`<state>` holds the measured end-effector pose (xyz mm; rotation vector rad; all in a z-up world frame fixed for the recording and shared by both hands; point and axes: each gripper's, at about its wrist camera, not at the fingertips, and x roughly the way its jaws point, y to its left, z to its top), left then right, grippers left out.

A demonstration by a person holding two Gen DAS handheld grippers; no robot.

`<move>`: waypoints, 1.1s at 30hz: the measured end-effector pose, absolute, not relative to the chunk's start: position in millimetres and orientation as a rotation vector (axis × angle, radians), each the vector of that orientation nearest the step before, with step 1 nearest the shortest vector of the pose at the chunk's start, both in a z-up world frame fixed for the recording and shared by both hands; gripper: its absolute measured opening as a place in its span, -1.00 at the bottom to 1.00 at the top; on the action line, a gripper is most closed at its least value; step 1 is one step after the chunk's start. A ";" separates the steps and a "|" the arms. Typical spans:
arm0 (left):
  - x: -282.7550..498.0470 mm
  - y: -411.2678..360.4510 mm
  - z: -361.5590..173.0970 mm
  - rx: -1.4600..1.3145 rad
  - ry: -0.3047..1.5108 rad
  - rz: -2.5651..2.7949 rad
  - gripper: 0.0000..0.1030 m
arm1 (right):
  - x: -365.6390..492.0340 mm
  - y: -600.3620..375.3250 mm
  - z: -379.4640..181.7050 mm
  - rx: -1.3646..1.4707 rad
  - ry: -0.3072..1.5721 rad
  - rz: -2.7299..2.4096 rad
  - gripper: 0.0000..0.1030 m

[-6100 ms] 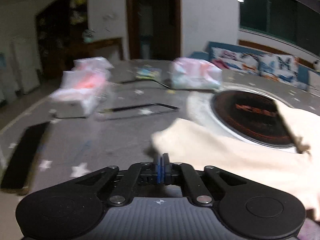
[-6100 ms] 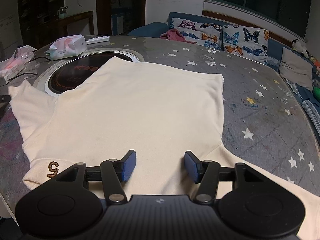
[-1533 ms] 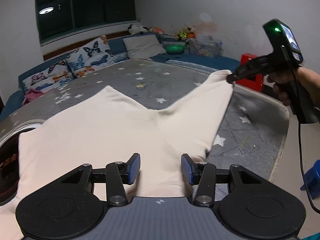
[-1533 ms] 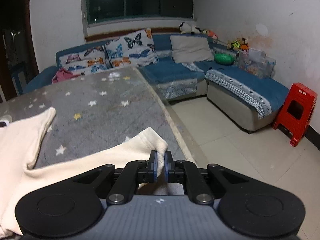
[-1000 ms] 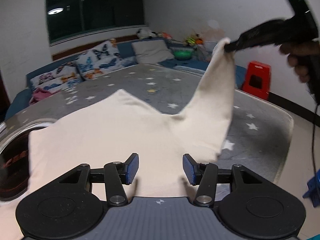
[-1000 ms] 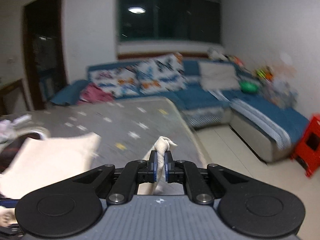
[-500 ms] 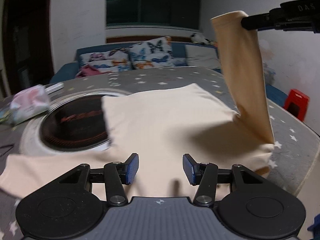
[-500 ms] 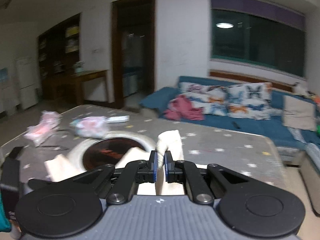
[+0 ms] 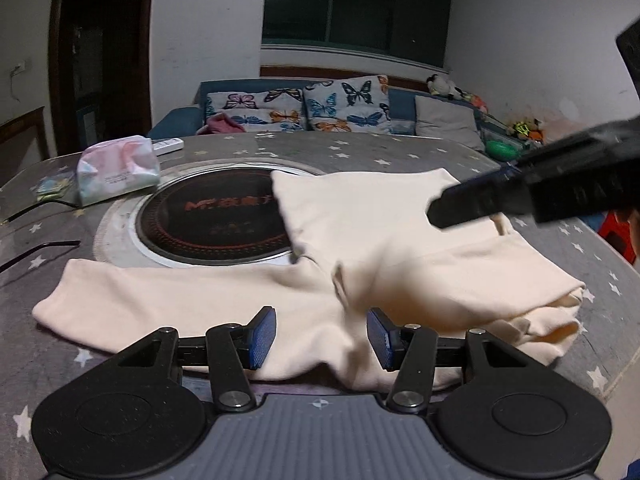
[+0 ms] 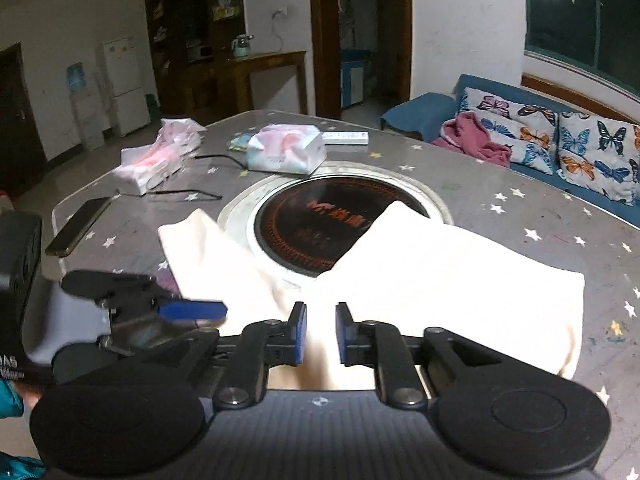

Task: Fold clothes
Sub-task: 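Lay the held sleeve across the sweatshirt body and open the right tool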

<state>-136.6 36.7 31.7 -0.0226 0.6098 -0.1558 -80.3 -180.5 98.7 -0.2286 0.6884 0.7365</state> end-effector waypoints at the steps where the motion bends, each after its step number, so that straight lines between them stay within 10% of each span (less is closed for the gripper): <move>1: -136.6 38.3 32.8 -0.025 0.607 -0.151 0.04 | -81.7 -181.4 98.7 -0.235 0.687 0.741 -0.66; 33: -106.3 5.8 43.1 0.018 0.578 -0.230 0.02 | -47.8 -295.9 55.8 -0.396 0.762 0.528 -0.53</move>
